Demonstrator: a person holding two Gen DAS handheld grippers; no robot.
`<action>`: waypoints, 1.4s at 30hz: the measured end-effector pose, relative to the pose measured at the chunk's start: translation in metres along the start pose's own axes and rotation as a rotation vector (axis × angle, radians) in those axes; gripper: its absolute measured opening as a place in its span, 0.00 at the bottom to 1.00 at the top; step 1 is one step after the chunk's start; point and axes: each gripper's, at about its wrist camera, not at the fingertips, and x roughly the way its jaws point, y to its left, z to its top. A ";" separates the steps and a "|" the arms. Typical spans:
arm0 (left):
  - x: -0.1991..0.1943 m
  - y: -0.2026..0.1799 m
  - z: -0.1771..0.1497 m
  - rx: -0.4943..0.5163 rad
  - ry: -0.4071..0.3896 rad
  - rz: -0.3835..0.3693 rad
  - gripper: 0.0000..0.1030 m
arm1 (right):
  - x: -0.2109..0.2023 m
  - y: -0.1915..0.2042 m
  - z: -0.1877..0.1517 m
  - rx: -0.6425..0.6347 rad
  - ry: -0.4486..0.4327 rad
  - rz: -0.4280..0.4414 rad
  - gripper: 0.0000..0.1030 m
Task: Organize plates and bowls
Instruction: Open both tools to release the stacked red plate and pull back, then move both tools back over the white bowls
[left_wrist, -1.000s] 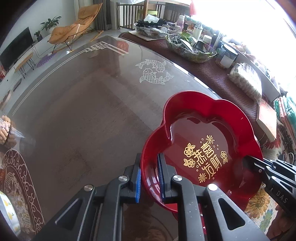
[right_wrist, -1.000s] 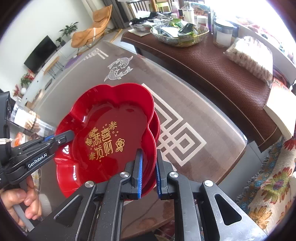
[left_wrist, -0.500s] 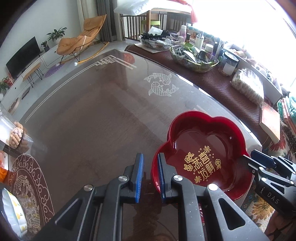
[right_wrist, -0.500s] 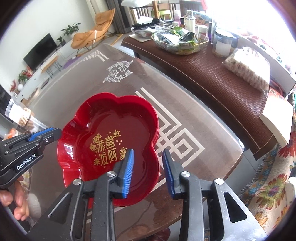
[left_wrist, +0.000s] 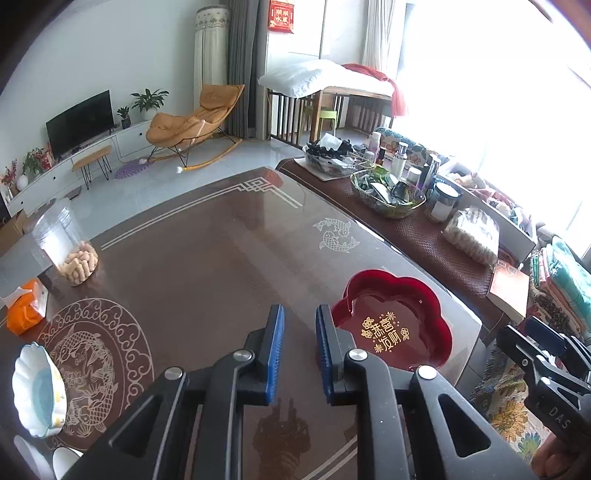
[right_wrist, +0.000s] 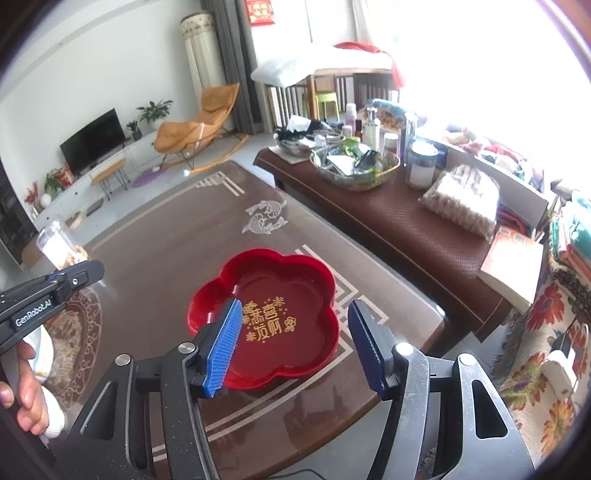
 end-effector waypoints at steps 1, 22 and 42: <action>-0.009 0.002 -0.006 -0.006 -0.007 0.000 0.37 | -0.011 0.003 -0.003 0.006 -0.016 -0.004 0.66; -0.113 0.006 -0.133 -0.008 -0.076 0.114 0.94 | -0.087 0.010 -0.121 0.222 0.031 -0.124 0.67; -0.127 0.011 -0.142 0.024 -0.070 0.278 0.96 | -0.108 0.025 -0.123 0.145 -0.048 -0.181 0.67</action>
